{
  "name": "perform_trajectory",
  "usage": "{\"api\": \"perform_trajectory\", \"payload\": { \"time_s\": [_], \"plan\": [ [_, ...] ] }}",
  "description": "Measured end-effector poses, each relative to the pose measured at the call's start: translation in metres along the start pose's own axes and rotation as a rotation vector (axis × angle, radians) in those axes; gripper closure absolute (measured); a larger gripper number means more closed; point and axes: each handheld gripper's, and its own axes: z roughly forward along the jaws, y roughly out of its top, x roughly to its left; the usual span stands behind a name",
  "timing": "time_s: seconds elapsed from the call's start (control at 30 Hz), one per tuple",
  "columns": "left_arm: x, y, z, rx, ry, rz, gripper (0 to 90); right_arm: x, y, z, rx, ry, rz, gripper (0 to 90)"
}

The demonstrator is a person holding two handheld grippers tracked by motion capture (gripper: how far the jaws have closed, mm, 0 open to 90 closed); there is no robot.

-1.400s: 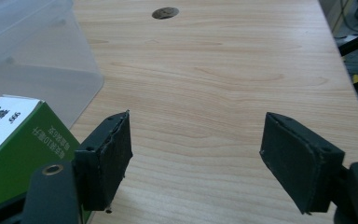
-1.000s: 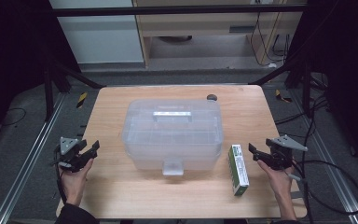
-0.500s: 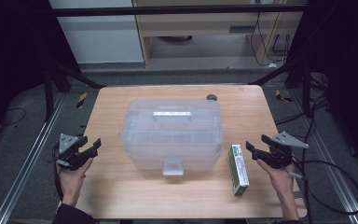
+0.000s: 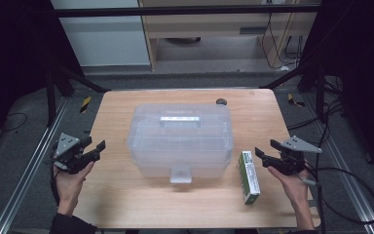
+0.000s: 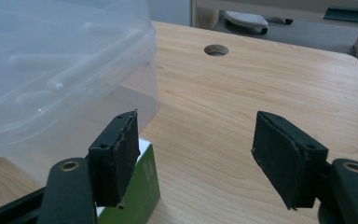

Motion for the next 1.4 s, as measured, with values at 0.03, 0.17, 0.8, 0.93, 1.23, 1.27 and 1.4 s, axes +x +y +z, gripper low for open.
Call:
{"api": "perform_trajectory", "payload": {
  "time_s": [0.03, 0.17, 0.8, 0.93, 1.23, 1.27, 1.4],
  "plan": [
    [0.000, 0.000, 0.000, 0.000, 0.000, 0.000, 42.0, 0.000, 0.000, 0.000, 0.000, 0.000, 0.000, 31.0],
    [-0.002, 0.018, 0.001, 0.005, -0.022, 0.036, 39.5, -0.002, -0.001, -0.001, 0.001, -0.022, -0.001, 27.8],
    [-0.008, 0.078, 0.011, 0.043, -0.160, 0.154, 32.0, -0.007, -0.005, 0.002, 0.048, -0.048, -0.019, 21.5],
    [-0.009, 0.087, 0.009, 0.047, -0.179, 0.174, 32.0, -0.008, -0.007, 0.002, 0.056, -0.051, -0.013, 21.2],
    [-0.024, 0.113, 0.010, 0.093, -0.199, 0.327, 31.3, -0.009, -0.009, 0.004, 0.077, -0.054, -0.027, 20.3],
    [-0.025, 0.116, 0.010, 0.095, -0.204, 0.337, 31.3, -0.009, -0.010, 0.004, 0.080, -0.055, -0.028, 20.2],
    [-0.031, 0.124, 0.010, 0.103, -0.221, 0.379, 30.9, -0.011, -0.010, 0.003, 0.086, -0.065, -0.024, 20.2]
  ]
}}
